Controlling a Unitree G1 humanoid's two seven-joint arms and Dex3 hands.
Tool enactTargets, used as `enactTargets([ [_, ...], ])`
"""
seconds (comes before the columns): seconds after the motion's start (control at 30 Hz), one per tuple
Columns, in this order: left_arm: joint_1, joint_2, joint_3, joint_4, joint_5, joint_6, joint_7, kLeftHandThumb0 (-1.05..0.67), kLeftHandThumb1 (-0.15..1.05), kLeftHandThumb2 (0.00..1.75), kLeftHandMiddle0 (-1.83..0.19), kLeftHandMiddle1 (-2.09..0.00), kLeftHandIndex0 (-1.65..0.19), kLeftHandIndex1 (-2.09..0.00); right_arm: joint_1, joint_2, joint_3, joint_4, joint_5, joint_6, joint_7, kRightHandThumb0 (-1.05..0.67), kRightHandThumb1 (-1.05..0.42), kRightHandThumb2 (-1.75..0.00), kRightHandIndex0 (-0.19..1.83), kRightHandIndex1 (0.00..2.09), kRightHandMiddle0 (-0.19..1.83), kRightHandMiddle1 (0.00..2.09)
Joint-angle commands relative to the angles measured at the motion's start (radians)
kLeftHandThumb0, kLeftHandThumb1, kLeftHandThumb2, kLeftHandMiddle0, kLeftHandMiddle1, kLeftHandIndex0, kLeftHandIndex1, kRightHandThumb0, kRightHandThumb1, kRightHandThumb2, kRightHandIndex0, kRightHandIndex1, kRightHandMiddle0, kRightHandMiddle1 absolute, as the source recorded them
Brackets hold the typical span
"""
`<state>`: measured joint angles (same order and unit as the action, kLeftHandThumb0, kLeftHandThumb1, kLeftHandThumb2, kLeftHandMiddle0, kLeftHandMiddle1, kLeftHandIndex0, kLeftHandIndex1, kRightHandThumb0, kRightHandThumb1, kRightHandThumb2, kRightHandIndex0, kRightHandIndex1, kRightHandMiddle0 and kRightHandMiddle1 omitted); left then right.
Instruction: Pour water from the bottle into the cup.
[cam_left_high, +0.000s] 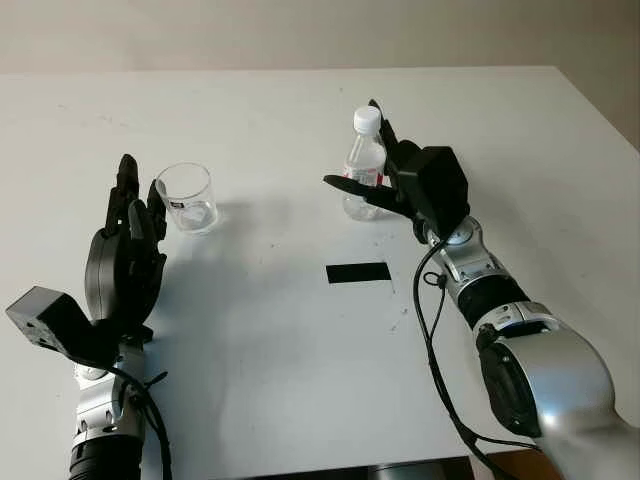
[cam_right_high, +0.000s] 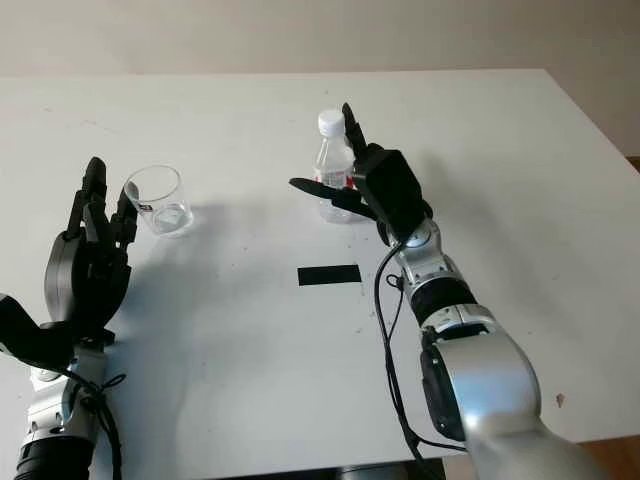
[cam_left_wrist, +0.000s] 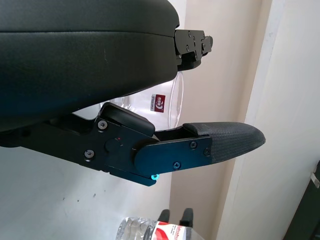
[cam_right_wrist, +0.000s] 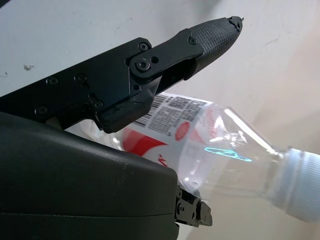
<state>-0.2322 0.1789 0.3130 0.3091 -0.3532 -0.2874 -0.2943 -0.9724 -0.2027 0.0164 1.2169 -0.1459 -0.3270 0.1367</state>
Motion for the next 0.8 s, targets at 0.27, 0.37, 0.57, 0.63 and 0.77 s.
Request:
enactTargets([
  [0.27, 0.012, 0.001, 0.002, -0.017, 0.001, 0.011, 0.011, -0.85, 1.05, 0.56, 0.0, 0.0, 0.07, 0.0, -0.014, 0.067, -0.122, 0.031, 0.138, 0.033, -0.006, -0.67, -0.89, -0.05, -0.01, 0.1, 0.03, 0.12],
  [0.37, 0.015, 0.003, 0.0, -0.021, 0.004, 0.011, 0.012, -0.86, 1.05, 0.56, 0.01, 0.0, 0.07, 0.0, -0.022, 0.081, -0.141, 0.037, 0.152, 0.053, -0.048, -0.54, -0.9, -0.05, 0.06, 1.14, 0.05, 1.17],
  [0.57, 0.019, -0.001, -0.001, -0.031, 0.006, 0.015, 0.021, -0.86, 1.05, 0.56, 0.01, 0.0, 0.08, 0.0, -0.025, 0.088, -0.142, 0.041, 0.145, 0.053, -0.071, -0.47, -0.92, -0.06, 0.13, 2.04, 0.08, 2.07],
  [0.63, 0.019, -0.003, 0.0, -0.03, 0.002, 0.012, 0.02, -0.86, 1.05, 0.56, 0.02, 0.0, 0.08, 0.0, -0.024, 0.088, -0.138, 0.044, 0.14, 0.045, -0.067, -0.46, -0.93, -0.06, 0.19, 2.08, 0.15, 2.09],
  [0.77, 0.018, -0.004, -0.002, -0.026, 0.002, 0.005, 0.015, -0.86, 1.05, 0.56, 0.03, 0.0, 0.09, 0.0, -0.027, 0.087, -0.138, 0.045, 0.136, 0.044, -0.059, -0.41, -0.96, -0.06, 0.45, 2.09, 0.34, 2.09],
])
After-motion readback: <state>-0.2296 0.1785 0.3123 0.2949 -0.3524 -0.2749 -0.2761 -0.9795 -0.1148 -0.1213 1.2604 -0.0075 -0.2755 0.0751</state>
